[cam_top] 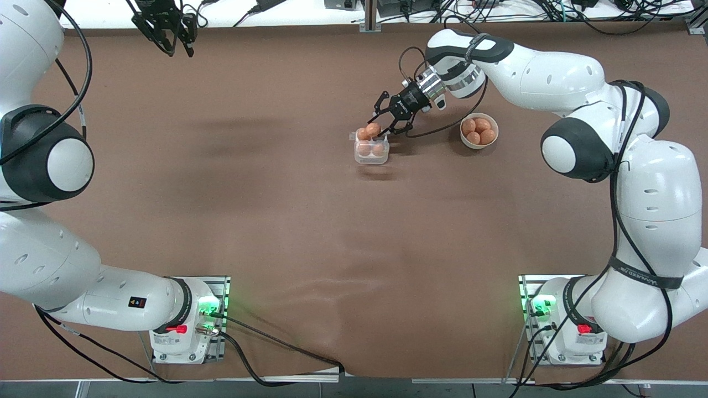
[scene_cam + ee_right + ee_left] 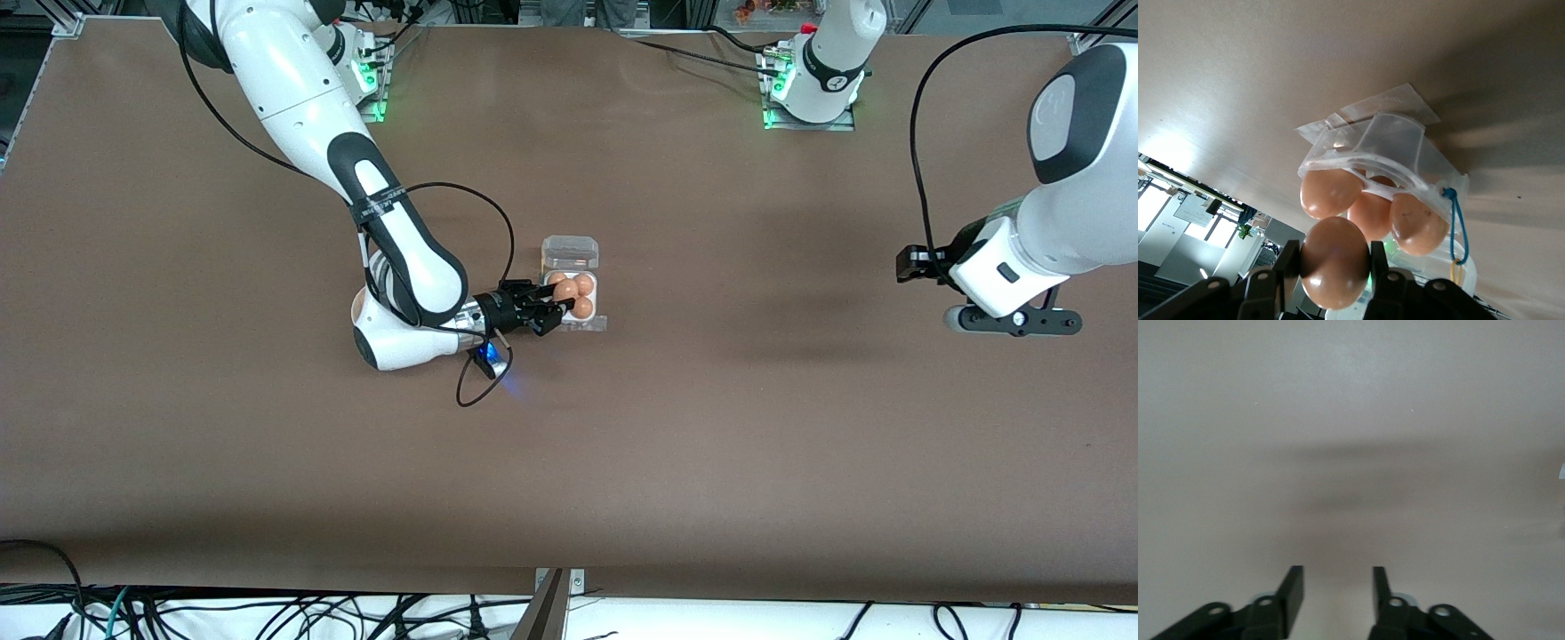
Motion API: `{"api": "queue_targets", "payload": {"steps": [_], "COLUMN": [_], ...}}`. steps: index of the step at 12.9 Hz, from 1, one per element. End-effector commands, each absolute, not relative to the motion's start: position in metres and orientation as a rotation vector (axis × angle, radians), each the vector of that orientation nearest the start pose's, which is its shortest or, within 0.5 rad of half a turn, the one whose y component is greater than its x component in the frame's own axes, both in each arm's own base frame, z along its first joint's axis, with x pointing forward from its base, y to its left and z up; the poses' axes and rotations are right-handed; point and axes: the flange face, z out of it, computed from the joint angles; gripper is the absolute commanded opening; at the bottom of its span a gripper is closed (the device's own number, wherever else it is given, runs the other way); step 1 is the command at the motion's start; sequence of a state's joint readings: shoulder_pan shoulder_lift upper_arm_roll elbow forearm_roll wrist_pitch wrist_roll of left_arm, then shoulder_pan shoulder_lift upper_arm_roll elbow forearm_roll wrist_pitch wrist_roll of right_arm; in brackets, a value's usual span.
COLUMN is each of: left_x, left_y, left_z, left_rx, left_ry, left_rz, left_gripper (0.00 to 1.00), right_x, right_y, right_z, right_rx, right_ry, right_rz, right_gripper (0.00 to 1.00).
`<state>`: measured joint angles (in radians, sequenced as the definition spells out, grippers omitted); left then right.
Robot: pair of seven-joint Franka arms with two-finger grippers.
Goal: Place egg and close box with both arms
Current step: 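Lower the egg into the empty carton cup and open the right gripper, then withdraw the right gripper while the left gripper reaches the carton lid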
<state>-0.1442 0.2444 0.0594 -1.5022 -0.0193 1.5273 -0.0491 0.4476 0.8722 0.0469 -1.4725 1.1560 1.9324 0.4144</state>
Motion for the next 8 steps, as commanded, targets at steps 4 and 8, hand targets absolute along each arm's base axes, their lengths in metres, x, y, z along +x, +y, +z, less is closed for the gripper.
{"api": "queue_targets", "payload": {"steps": [4,8], "left_x": [0.607,0.606], "left_y": [-0.064,-0.088], "left_z": [0.510,0.503], "left_rx": [-3.133,-3.199], "left_ry": [0.054,0.029], "left_rz": [0.364,0.407], "left_gripper": [0.45,0.36], "right_x": [0.585,0.593], "right_y": [0.379,0.371], "right_z": [0.153,0.155], "right_rx": [-2.102,-2.105], "right_ry": [0.683,0.683], "right_rz": [0.963,0.943], "right_gripper": [0.66,0.75]}}
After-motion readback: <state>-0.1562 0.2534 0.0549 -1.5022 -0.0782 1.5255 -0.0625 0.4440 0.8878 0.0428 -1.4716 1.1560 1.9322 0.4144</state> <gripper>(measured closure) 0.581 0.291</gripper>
